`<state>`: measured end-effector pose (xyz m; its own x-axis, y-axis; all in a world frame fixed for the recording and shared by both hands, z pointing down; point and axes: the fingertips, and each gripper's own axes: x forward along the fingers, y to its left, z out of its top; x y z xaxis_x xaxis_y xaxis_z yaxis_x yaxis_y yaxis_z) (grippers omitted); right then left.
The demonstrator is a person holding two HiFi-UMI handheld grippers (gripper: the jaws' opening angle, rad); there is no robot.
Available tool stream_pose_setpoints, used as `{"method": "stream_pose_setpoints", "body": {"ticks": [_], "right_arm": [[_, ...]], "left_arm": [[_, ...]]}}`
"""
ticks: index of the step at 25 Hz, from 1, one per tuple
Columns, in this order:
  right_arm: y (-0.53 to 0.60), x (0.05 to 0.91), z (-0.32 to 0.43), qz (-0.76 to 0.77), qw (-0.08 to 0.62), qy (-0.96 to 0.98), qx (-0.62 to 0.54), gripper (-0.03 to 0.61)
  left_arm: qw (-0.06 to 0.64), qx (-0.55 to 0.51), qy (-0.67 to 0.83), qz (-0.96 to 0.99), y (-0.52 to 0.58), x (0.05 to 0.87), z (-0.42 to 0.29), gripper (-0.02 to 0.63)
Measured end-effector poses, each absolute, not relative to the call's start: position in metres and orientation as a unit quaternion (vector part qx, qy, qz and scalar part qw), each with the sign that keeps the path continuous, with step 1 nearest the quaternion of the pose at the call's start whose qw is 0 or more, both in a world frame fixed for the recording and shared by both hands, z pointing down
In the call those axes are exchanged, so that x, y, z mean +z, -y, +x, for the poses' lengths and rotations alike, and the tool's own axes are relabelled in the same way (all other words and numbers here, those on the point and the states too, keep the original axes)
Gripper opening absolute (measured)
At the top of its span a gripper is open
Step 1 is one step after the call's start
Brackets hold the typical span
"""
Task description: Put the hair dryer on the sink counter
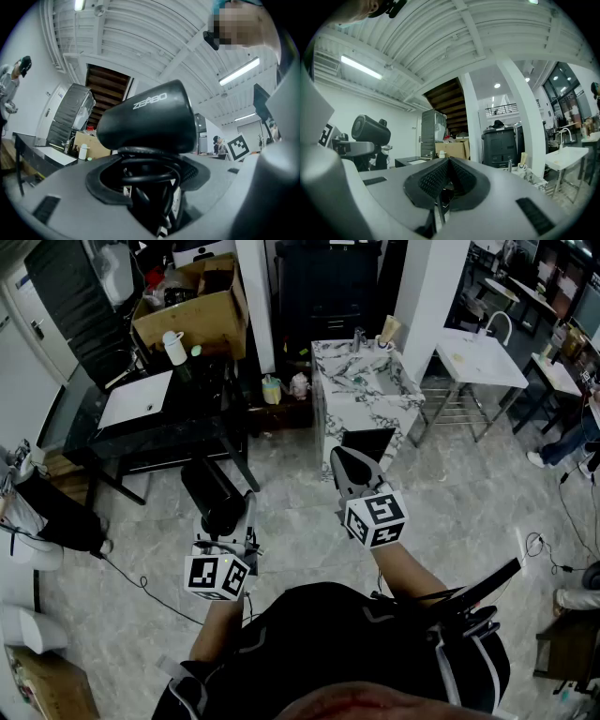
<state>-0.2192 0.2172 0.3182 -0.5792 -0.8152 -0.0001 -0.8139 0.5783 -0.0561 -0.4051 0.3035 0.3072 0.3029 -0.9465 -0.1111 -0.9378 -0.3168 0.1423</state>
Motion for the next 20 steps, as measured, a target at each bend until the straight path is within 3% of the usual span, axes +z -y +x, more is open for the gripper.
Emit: {"method": "stream_pose_setpoints", "body": {"ticks": [20], "right_arm": [[-0.2166, 0.3131, -0.2285, -0.465, 0.023, -0.884, -0.032, 0.025]], "left_arm": [[0.02, -0.096, 0.564, 0.82, -0.3028, 0.3029, -0.4094, 0.285]]}}
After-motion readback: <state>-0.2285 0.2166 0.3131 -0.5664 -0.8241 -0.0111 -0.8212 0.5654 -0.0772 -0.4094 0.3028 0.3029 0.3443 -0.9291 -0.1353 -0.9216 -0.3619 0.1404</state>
